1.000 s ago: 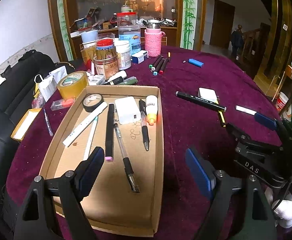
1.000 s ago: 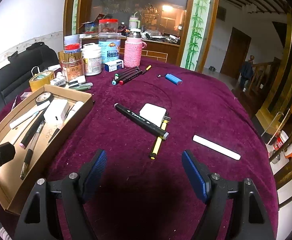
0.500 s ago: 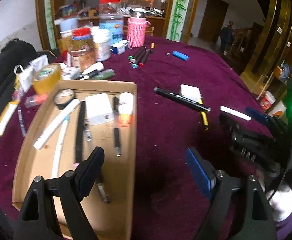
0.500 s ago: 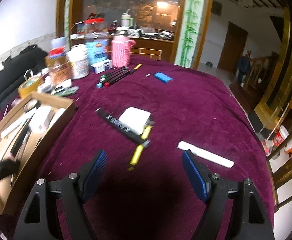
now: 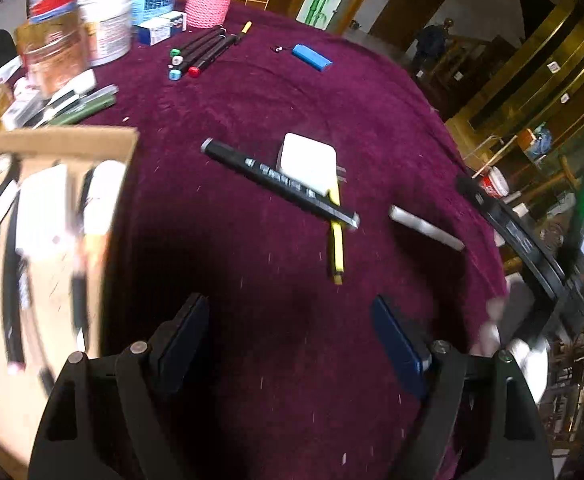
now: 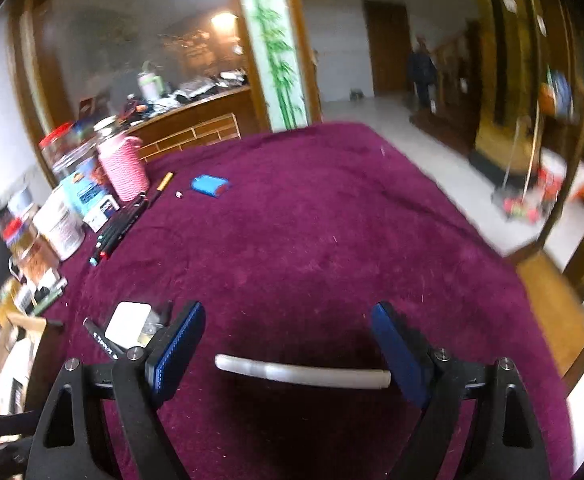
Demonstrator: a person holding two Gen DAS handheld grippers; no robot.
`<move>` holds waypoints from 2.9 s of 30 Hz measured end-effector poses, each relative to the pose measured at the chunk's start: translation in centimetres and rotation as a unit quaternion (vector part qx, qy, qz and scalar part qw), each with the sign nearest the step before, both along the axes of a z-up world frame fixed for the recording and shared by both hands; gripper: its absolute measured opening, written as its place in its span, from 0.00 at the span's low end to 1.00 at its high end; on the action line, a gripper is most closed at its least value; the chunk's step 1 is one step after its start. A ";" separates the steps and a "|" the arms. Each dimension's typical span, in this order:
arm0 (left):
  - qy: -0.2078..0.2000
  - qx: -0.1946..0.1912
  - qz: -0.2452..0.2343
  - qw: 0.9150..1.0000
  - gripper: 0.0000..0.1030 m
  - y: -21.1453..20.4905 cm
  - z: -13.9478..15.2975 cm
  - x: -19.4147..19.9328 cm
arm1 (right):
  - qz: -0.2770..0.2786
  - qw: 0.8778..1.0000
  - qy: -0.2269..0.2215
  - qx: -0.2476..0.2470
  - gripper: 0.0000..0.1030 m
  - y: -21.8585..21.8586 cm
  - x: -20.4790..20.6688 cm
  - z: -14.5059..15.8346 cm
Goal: Organize rigid objects
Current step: 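Grasp the white stick with the right tool while the left grasps the black marker, then release the white stick and grasp the yellow pen with the right tool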
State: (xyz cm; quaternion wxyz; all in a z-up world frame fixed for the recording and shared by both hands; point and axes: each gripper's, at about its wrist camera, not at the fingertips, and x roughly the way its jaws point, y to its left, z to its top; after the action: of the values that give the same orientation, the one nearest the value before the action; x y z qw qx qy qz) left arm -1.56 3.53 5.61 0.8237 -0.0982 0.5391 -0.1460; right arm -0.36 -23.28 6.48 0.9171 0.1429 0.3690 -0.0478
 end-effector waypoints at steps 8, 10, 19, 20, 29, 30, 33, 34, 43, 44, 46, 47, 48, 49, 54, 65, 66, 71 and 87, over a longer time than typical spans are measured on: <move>0.015 -0.005 0.071 0.997 0.80 -1.9 -2.9 7.4 | 0.005 0.999 -0.001 0.033 0.85 -0.3 -0.3 0.0; 0.017 0.012 0.065 0.998 0.80 -2.9 -3.7 8.6 | 0.004 0.999 -0.001 0.038 0.85 -0.5 -0.3 0.0; -0.015 0.062 0.027 0.998 0.69 -3.4 -4.0 7.4 | 0.000 0.999 0.000 0.034 0.85 -0.3 -0.3 -0.1; -0.015 0.069 0.024 0.997 0.64 -3.0 -4.0 7.0 | 0.000 0.999 0.002 0.034 0.85 -0.3 -0.2 -0.2; -0.009 0.118 0.001 0.993 0.63 -2.3 -3.5 4.6 | 0.001 0.999 0.005 0.038 0.85 -0.3 -0.3 -0.3; -0.011 0.122 0.001 0.992 0.64 -2.3 -3.6 4.7 | 0.002 0.999 0.005 0.038 0.85 -0.3 -0.4 -0.3; -0.006 0.125 0.007 0.992 0.73 -2.6 -3.9 5.2 | 0.002 0.999 0.004 0.034 0.85 -0.2 -0.4 -0.3; -0.006 0.125 0.005 0.992 0.76 -2.9 -4.1 5.4 | 0.002 0.999 0.004 0.033 0.85 -0.3 -0.4 -0.3; -0.043 0.163 -0.022 0.986 0.55 -3.9 -4.1 6.4 | 0.003 1.000 0.007 0.025 0.85 0.0 -0.3 -0.3; -0.044 0.164 -0.032 0.985 0.41 -3.7 -3.9 6.1 | 0.005 1.000 0.008 0.026 0.85 0.0 -0.2 -0.4; -0.038 0.161 -0.046 0.985 0.23 -3.3 -3.6 5.3 | 0.007 1.000 0.012 0.024 0.85 0.1 0.0 -0.6; -0.035 0.160 -0.052 0.985 0.19 -3.1 -3.6 4.8 | 0.008 1.000 0.014 0.024 0.85 0.1 0.0 -0.6; -0.031 0.158 -0.056 0.985 0.17 -2.8 -3.6 4.2 | 0.009 1.000 0.015 0.023 0.85 0.2 0.1 -0.6; -0.028 0.154 -0.059 0.986 0.16 -2.5 -3.5 3.6 | 0.009 1.000 0.015 0.022 0.85 0.2 0.1 -0.7; -0.023 0.137 -0.057 0.989 0.17 -1.9 -3.1 1.7 | 0.011 0.999 0.018 0.024 0.85 0.4 0.2 -0.9; -0.073 0.152 -0.043 0.985 0.28 -3.8 -3.9 4.3 | 0.018 1.000 0.013 0.002 0.85 1.2 0.3 -0.9; -0.072 0.147 -0.045 0.985 0.14 -3.5 -3.7 4.2 | 0.018 1.000 0.013 0.001 0.85 1.2 0.3 -0.9; -0.067 0.095 -0.037 0.993 0.14 -1.2 -2.4 2.9 | 0.022 1.000 0.008 -0.008 0.85 1.6 0.4 -1.0; -0.172 -0.046 -0.049 0.983 0.14 5.9 5.7 -8.6 | 0.134 0.991 0.022 -0.012 0.79 9.3 0.5 0.6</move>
State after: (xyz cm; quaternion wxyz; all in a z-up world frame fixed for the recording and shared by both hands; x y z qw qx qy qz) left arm -10.15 9.41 11.33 0.8905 -0.0832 0.3861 -0.2258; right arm 0.11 -13.94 7.05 0.9085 0.0797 0.4047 0.0676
